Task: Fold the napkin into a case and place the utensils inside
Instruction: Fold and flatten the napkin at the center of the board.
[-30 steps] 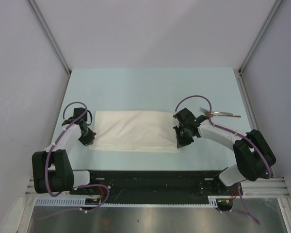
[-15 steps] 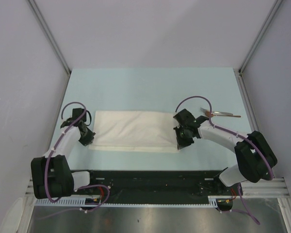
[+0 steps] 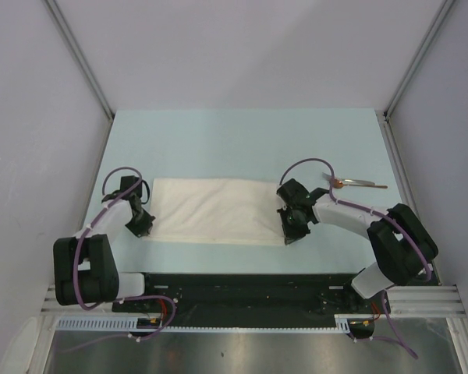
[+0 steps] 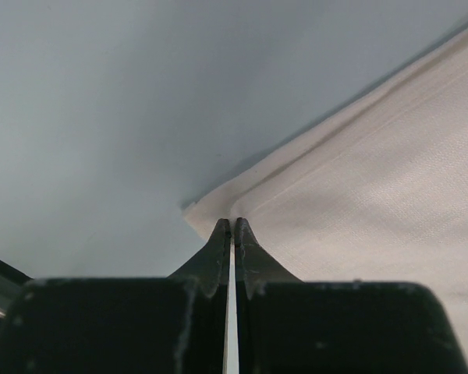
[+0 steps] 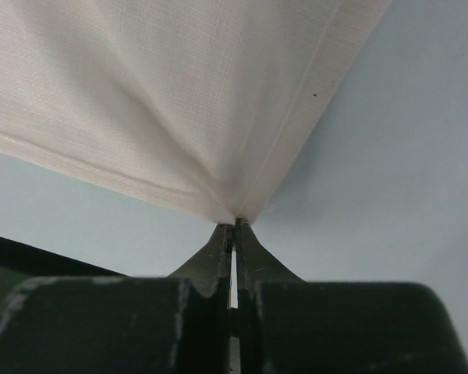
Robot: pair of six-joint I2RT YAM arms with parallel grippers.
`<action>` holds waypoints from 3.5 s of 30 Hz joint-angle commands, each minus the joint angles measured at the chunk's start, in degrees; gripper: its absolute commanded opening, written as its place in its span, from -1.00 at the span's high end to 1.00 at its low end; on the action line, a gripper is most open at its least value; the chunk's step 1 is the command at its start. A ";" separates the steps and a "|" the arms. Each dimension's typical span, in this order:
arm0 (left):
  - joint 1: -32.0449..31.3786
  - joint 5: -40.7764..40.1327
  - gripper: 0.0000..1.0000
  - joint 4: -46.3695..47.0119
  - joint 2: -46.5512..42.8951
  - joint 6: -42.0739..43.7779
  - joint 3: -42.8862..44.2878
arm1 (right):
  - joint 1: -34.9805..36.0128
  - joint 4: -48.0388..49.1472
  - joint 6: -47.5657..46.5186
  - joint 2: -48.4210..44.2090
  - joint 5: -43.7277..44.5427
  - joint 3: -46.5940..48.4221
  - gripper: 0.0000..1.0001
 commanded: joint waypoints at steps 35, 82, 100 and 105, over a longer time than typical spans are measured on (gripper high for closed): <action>2.61 3.79 -0.22 -4.51 -5.72 2.96 2.31 | -10.32 13.95 23.11 -20.09 -9.91 -17.50 0.00; 5.25 1.59 0.42 1.05 0.96 0.94 0.72 | -7.68 17.03 22.76 -18.86 -6.65 -19.79 0.14; 5.25 3.35 0.43 -0.29 -0.19 0.50 1.69 | -7.77 17.38 21.80 -18.42 -7.36 -20.23 0.14; 5.16 5.02 0.44 1.73 1.66 0.42 0.20 | -7.86 17.20 21.97 -18.95 -7.18 -20.32 0.13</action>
